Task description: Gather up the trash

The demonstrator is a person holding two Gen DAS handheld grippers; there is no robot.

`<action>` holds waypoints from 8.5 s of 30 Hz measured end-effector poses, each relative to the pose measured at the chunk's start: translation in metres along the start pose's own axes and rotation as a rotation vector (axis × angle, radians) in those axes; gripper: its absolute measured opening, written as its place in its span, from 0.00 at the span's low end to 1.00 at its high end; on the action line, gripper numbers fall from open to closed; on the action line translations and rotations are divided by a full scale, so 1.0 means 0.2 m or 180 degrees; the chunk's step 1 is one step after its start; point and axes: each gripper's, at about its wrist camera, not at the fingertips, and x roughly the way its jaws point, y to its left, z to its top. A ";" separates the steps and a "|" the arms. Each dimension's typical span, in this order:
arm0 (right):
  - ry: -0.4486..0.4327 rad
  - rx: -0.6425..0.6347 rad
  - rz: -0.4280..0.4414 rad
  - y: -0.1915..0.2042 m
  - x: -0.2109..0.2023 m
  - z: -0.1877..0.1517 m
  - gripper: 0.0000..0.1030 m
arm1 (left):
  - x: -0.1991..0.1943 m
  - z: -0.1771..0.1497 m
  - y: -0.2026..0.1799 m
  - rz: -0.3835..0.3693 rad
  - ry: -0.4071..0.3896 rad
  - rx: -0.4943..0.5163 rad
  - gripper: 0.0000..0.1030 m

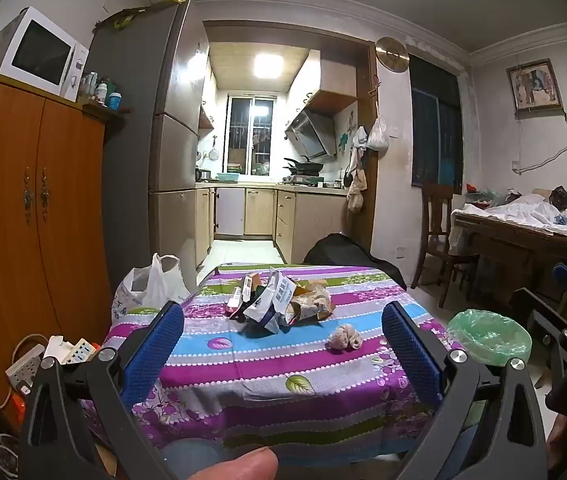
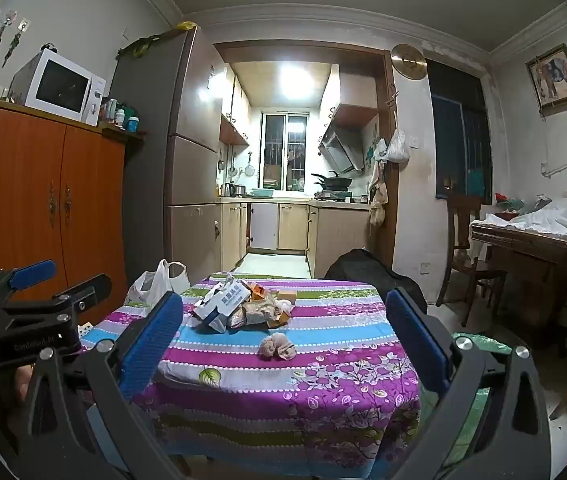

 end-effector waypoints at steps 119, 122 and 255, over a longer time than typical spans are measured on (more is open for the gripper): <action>0.2029 0.0000 0.1222 -0.12 1.54 -0.55 0.74 | 1.83 -0.15 0.38 -0.0664 0.1463 0.0139 0.96; 0.2122 -0.0077 0.1218 -0.12 1.68 -0.59 0.74 | 1.99 -0.19 0.31 -0.0632 0.1514 0.0327 0.95; 0.2175 0.0790 0.0418 -0.88 1.52 -0.34 0.91 | 2.27 -0.34 0.40 -0.0461 0.2335 -0.0068 0.61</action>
